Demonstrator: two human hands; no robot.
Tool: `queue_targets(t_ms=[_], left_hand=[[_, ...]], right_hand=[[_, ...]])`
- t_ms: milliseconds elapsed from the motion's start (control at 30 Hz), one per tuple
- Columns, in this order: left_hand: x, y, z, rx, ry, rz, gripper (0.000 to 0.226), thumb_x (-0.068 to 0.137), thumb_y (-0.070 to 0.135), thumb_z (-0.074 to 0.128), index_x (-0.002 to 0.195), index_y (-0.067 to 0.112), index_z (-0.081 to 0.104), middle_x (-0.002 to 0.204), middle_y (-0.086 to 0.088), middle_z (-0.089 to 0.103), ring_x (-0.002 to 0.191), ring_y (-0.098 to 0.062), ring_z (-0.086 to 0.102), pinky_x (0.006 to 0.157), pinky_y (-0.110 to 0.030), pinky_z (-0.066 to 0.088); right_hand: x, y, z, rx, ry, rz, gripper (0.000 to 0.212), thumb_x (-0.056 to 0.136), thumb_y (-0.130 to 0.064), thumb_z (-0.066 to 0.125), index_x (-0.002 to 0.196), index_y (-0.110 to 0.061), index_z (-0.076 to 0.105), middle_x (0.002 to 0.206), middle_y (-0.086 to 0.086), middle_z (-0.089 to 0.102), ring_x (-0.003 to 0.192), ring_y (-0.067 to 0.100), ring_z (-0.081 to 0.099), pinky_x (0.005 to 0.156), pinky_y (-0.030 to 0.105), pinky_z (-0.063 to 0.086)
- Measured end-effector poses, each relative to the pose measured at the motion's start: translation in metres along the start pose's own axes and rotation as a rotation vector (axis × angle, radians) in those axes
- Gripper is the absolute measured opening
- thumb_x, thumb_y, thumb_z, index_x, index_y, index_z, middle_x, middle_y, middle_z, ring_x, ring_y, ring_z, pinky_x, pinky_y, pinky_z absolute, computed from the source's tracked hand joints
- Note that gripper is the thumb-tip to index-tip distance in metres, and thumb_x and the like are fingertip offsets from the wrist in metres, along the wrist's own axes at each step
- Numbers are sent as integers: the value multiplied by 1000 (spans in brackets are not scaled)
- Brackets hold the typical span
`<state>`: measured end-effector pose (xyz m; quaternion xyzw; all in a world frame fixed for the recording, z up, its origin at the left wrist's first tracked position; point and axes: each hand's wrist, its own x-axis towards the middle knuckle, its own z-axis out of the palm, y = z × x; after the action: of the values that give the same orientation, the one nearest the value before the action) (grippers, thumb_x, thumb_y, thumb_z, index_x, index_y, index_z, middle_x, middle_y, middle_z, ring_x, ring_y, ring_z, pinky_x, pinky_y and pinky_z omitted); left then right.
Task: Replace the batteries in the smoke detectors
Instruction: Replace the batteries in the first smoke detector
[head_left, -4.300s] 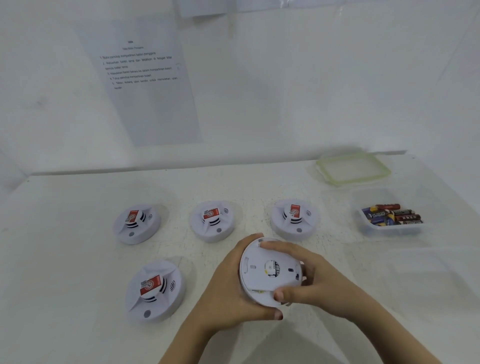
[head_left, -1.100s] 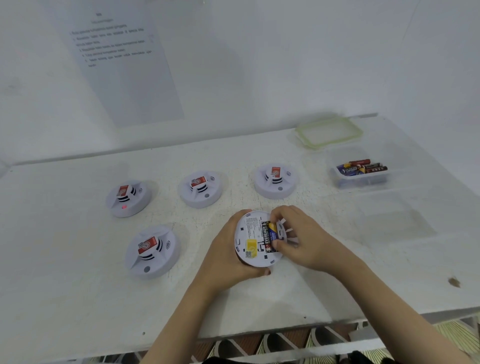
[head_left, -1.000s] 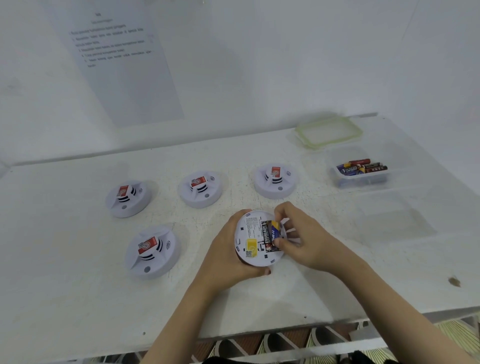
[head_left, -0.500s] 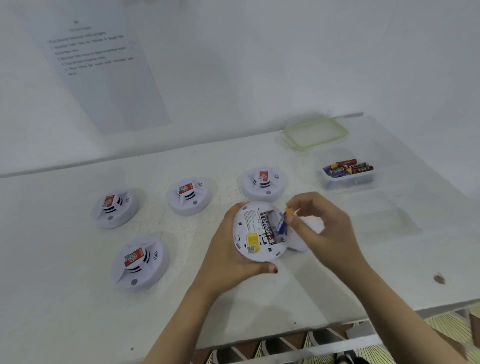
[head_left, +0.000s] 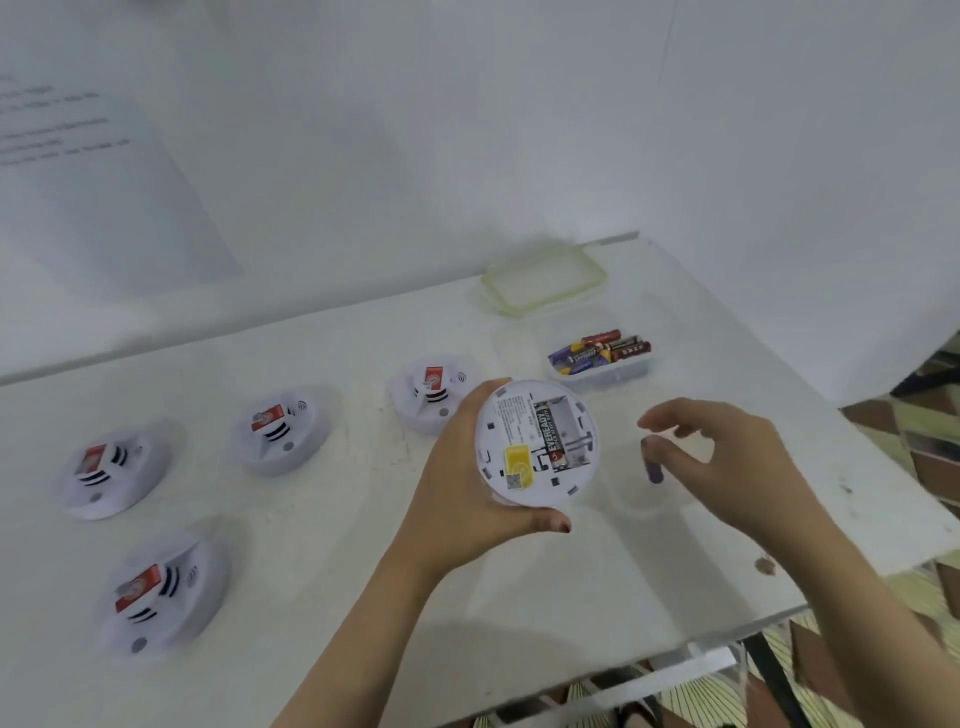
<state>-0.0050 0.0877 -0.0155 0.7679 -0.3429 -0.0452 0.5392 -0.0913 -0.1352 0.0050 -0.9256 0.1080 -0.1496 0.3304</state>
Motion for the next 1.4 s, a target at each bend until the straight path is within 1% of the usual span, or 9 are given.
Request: queue_targets(t_ms=[167,333,467,633,800,1067,1167,1267,1400], left_hand=[[20,11,21,41,-4,40,96,51,38,91,129,46,36,125,28,50,120,-1,51,93,-10,42],[37,15,35,77,-21,59,97,53,30,94,130,48,38,126,20,53,120,-8,53,96,-18,44],[41,12,47,97,-45,1,103,54,44,90,141,29,36,136,10,50,127,-17,49,101,-44,46],[44,16,60,152,-41,-10,103,54,45,91,140,31,35,133,12,52,124,-15,52,99,-44,47],[46,15,69,181,-41,-26,103,55,44,91,140,28,36,133,9,53,122,-18,53,98,-45,47],[45,20,76,152,48,-25,95,54,39,88,136,30,40,127,11,57,118,-16,57,94,-42,51],[45,21,77,144,69,-26,93,53,39,86,134,34,40,125,12,57,117,-16,57,94,-41,51],[46,21,78,136,90,-30,93,53,38,87,134,32,41,124,13,58,116,-15,58,93,-39,52],[48,22,79,145,121,-9,94,52,33,92,131,36,42,123,19,56,115,-8,57,92,-20,49]], right_hand=[[10,-4,-12,32,-63,-302,39,86,-34,64,124,-39,54,116,-35,50,105,-16,48,89,2,35],[25,2,-27,-100,-186,-439,64,84,-38,65,140,-36,35,132,-17,51,115,5,55,89,21,49],[37,8,-39,-154,-265,-443,71,84,-35,66,138,-37,20,143,-9,42,125,11,49,98,23,41],[44,15,-50,-255,-321,-491,65,85,-37,65,142,-24,37,142,-10,44,124,11,51,98,26,44],[47,25,-47,-397,-243,-678,61,71,-39,62,123,-7,61,114,2,69,77,18,69,59,24,54],[52,33,-42,-388,-221,-776,52,66,-29,56,109,-3,69,92,6,70,50,17,52,47,18,38],[51,37,-41,-335,-277,-767,50,73,-29,48,112,-4,67,108,13,68,54,21,58,50,23,48],[51,44,-39,-258,-324,-710,53,81,-39,49,122,-8,61,133,16,55,80,25,69,66,31,56],[54,50,-36,-106,-282,-653,50,86,-47,49,119,-14,65,140,6,48,102,19,66,76,33,57]])
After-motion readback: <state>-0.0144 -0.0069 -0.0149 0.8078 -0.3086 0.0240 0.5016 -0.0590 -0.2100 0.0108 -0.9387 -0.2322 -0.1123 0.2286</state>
